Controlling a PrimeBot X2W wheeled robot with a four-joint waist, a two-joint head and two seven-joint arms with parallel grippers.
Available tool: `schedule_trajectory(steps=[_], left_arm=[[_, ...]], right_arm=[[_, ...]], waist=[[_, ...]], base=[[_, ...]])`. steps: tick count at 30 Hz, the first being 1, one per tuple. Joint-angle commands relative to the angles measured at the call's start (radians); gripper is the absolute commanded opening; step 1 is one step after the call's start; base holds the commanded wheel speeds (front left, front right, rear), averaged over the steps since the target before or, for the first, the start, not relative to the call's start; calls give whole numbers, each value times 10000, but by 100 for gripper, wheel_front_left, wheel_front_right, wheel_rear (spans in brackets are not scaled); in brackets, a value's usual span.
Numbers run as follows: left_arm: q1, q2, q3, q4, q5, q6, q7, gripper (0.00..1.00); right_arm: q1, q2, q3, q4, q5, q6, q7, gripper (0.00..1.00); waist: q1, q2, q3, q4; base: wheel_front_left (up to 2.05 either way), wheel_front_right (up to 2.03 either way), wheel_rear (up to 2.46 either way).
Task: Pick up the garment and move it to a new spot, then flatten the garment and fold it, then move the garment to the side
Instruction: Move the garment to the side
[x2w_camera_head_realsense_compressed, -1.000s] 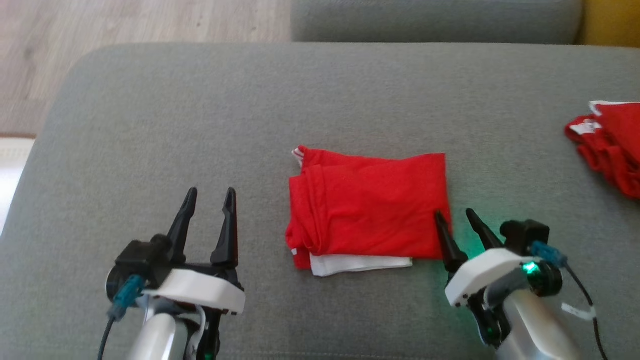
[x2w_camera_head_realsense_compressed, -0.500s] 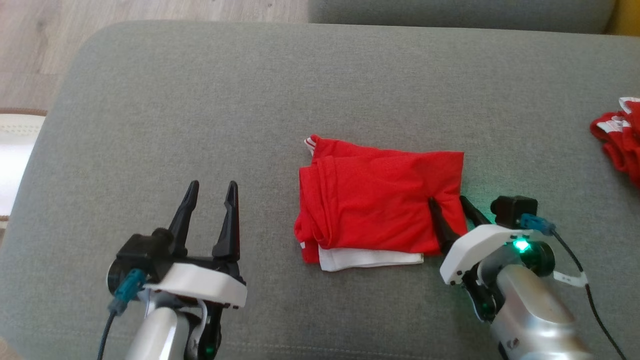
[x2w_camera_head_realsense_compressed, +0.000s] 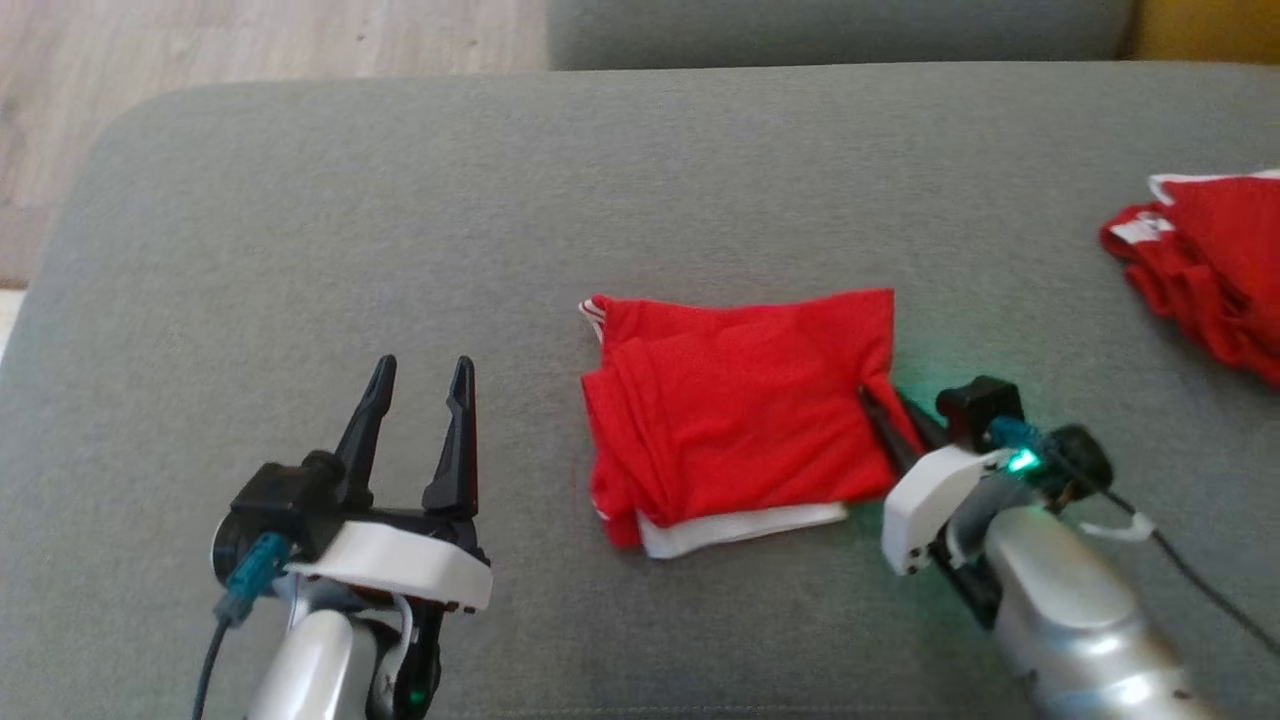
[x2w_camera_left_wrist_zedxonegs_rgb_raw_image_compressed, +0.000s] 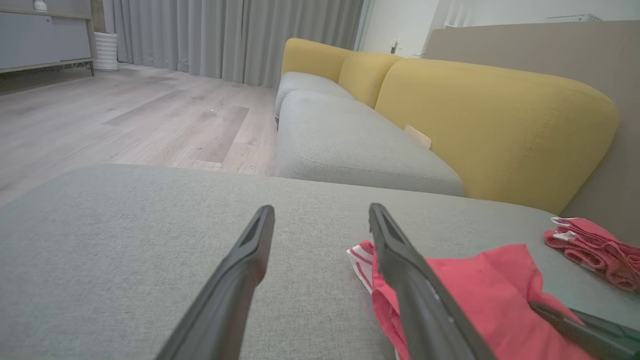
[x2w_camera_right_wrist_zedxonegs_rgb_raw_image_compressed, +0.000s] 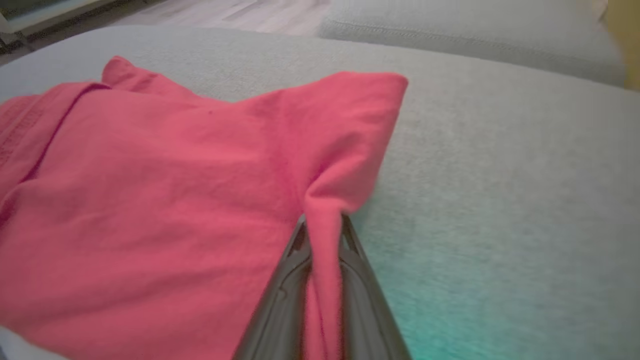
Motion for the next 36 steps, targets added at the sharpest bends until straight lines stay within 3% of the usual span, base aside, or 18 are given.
schedule_trajectory(steps=[1,8,14,23,28,36], left_arm=[[-309,26,301,-326,81,-19,-122,100],[-365,26,208,-362,72,-61,-122,100],[-556,26,54,-376,48,-48,-122,100],[-884,26,-55,-394,10,-129,-122,100],[-1033,26,-69,-406,-36,-164,-122,100],[-1147,26,3,-443,-54,-180,-122,100]], right_arm=[[-501,-288,232,-386,-161,-9,-166,0],[-1390,-2091,895,-1250,-321,-9,223,0],[-2391,-3750,1069,-1627,289,-9,838,0],[-3482,-5636,188,-676,244,-9,1469,0],[-3624,-6131,-321,82,-327,-9,1455,0],[-3544,-6098,-666,669,-1006,-9,1429,0]], waist=[[0,0,-116,-301],[0,0,-88,-973],[0,0,236,-1197],[0,0,970,-942],[0,0,1293,-756],[0,0,1665,-681]], base=[[0,0,0],[0,0,0],[0,0,0],[0,0,0],[0,0,0],[0,0,0]])
